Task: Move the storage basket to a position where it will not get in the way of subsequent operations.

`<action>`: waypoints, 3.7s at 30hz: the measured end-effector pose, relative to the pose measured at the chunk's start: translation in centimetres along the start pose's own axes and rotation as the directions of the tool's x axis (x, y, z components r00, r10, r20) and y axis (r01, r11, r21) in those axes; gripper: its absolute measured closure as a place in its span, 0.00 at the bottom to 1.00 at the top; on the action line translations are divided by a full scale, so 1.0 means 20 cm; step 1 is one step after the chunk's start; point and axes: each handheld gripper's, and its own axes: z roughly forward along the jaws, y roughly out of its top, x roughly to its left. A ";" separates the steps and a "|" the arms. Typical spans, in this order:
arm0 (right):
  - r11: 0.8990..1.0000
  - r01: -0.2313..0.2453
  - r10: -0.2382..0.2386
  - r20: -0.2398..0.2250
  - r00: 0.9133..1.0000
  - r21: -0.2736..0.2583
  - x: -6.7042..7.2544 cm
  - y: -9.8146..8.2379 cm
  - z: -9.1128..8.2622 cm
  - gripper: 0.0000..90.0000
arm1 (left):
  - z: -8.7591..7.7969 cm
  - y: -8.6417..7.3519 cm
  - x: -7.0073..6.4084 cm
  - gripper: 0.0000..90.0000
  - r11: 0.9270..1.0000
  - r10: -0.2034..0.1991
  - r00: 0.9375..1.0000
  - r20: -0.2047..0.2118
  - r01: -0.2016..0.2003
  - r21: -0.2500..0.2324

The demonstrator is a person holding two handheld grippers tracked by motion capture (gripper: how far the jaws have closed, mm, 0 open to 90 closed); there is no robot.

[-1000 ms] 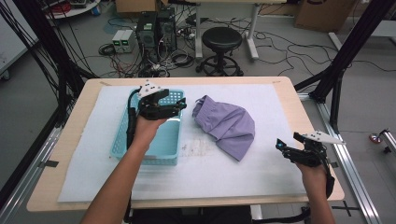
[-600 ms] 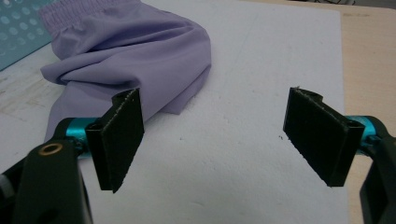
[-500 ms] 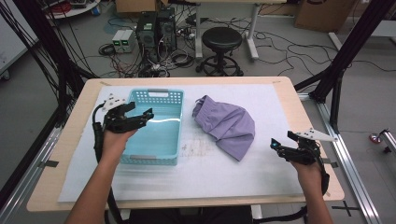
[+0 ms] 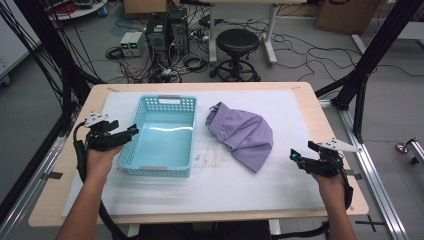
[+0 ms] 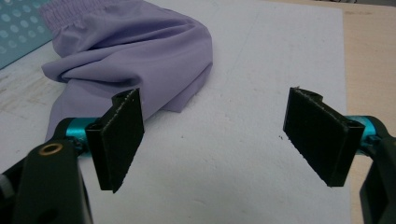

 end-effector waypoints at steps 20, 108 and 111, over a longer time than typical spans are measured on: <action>1.000 0.003 -0.003 -0.006 1.000 0.008 0.01 0.00 0.01 0.23 | 0.15 -0.10 -0.03 0.54 0.964 0.082 0.997 -0.014 -0.075 0.257; 0.999 0.029 -0.028 -0.011 1.000 0.046 0.06 0.00 0.04 0.23 | -0.22 -0.19 0.68 0.92 0.983 -0.114 0.956 -0.270 0.148 0.110; 0.999 0.030 -0.030 -0.013 0.999 0.044 0.06 0.00 0.04 0.23 | -0.20 -0.18 0.68 0.92 0.983 -0.109 0.957 -0.268 0.143 0.111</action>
